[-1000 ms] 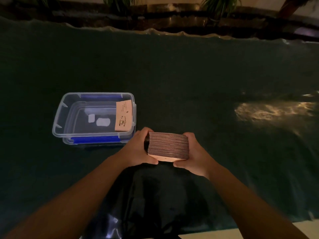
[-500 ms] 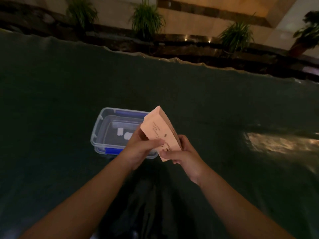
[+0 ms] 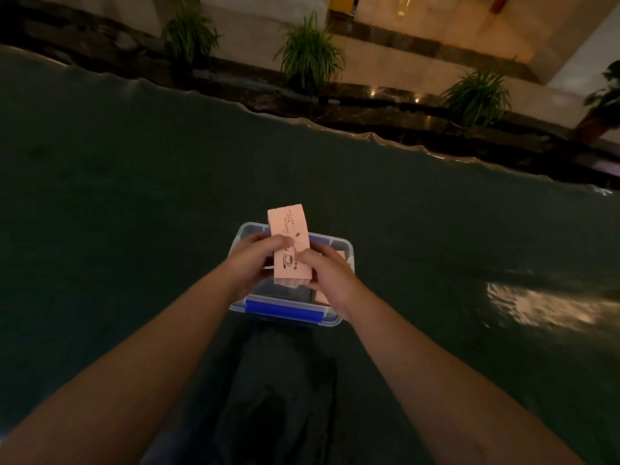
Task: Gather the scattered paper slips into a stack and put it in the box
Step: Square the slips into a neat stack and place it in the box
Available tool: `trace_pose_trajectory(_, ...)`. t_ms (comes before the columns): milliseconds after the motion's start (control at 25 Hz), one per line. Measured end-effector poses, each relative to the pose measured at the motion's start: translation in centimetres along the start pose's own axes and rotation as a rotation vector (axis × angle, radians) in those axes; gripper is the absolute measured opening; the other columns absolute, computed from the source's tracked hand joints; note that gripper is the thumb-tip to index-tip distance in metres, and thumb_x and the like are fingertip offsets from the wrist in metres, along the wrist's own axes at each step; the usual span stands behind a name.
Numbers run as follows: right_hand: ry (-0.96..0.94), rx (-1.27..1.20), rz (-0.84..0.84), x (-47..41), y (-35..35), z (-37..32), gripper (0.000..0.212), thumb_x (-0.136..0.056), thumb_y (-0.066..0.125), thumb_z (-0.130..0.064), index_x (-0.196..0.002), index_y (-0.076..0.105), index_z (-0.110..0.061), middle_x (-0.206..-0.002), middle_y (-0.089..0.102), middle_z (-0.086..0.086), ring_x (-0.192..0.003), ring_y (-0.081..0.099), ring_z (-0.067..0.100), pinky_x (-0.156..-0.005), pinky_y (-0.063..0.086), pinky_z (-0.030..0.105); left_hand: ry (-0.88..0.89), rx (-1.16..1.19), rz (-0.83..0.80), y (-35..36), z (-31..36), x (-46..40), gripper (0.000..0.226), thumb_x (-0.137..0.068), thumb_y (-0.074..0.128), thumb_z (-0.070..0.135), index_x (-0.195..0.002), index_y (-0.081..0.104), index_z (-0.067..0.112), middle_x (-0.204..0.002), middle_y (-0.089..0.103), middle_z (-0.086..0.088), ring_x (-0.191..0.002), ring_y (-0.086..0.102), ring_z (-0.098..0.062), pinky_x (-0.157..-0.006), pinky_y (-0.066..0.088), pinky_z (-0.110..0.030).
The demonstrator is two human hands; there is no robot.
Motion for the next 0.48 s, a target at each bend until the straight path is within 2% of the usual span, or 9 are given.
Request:
trace_pose_trajectory(120, 0.062, 0.046, 0.024, -1.5, 1.0, 1.7, 0.049, -0.101, 0.064, -0.033, -0.149, 0.056, -0.029, -0.129, 0.077, 0.001, -0.115, 0.075, 0.020, -0.102, 0.062, 0.048, -0.067, -0.082, -0.033, -0.6, -1.0, -1.8, 0.038, -0.093, 0.068, 0.022, -0.131, 0.061, 0.021, -0.115, 0.077, -0.012, -0.107, 0.074, -0.031, -0.097, 0.056, -0.053)
trace_pose_trajectory(320, 0.188, 0.204, 0.092, -2.9, 1.7, 3.4, 0.044, -0.105, 0.056, -0.042, -0.146, 0.058, -0.027, -0.120, 0.076, 0.001, -0.115, 0.072, 0.025, -0.106, 0.058, 0.051, -0.210, -0.146, 0.032, -1.1, -4.3, -4.0, 0.031, -0.093, 0.069, 0.029, -0.123, 0.066, 0.025, -0.102, 0.081, -0.008, -0.098, 0.077, -0.030, -0.088, 0.061, -0.052)
trace_pose_trajectory(480, 0.296, 0.237, 0.099, -4.2, 1.8, 3.6, 0.045, -0.106, 0.057, -0.040, -0.146, 0.056, -0.019, -0.132, 0.073, 0.013, -0.122, 0.070, 0.034, -0.108, 0.056, 0.052, -0.240, -0.155, 0.080, -1.7, -5.1, -5.1, 0.021, -0.096, 0.066, 0.032, -0.116, 0.067, 0.026, -0.092, 0.082, -0.007, -0.096, 0.077, -0.030, -0.090, 0.060, -0.055)
Point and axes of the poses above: each hand's wrist, its own x-axis away from the middle knuckle, its own y-axis out of the palm, z = x × y, the point moved 9 cm from there along -x, towards the middle knuckle
